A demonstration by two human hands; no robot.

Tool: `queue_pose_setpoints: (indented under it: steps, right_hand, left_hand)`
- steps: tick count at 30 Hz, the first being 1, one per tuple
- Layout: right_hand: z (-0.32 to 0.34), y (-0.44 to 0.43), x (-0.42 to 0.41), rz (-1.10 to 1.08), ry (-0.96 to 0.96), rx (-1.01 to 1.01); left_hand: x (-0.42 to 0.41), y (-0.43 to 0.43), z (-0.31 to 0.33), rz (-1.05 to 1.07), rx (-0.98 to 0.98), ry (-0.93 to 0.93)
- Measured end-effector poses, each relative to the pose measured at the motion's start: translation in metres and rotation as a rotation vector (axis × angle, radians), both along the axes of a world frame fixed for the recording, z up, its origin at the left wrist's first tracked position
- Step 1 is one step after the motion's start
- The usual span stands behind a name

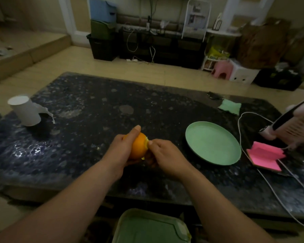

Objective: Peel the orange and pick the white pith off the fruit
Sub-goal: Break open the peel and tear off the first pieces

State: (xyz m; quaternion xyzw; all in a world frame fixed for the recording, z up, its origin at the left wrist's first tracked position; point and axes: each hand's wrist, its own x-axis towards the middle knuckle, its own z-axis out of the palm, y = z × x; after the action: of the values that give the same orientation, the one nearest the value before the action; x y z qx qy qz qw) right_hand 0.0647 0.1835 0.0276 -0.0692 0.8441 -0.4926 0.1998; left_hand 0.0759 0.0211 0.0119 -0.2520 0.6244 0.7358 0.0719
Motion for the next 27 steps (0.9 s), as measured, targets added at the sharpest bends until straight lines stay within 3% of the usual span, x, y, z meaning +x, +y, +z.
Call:
queue_pose_setpoints:
  steps: [10, 20, 27]
  right_hand:
    - [-0.012, 0.003, -0.007, -0.053, 0.109, 0.0]
    - [-0.019, -0.008, -0.009, -0.074, 0.21, 0.149]
    - [-0.023, -0.004, -0.015, -0.123, 0.129, 0.045]
  left_hand:
    - [-0.007, 0.007, -0.007, -0.043, -0.099, 0.108]
    - [-0.003, 0.006, -0.008, -0.034, -0.246, 0.137]
    - [-0.018, 0.007, -0.007, -0.066, -0.238, 0.147]
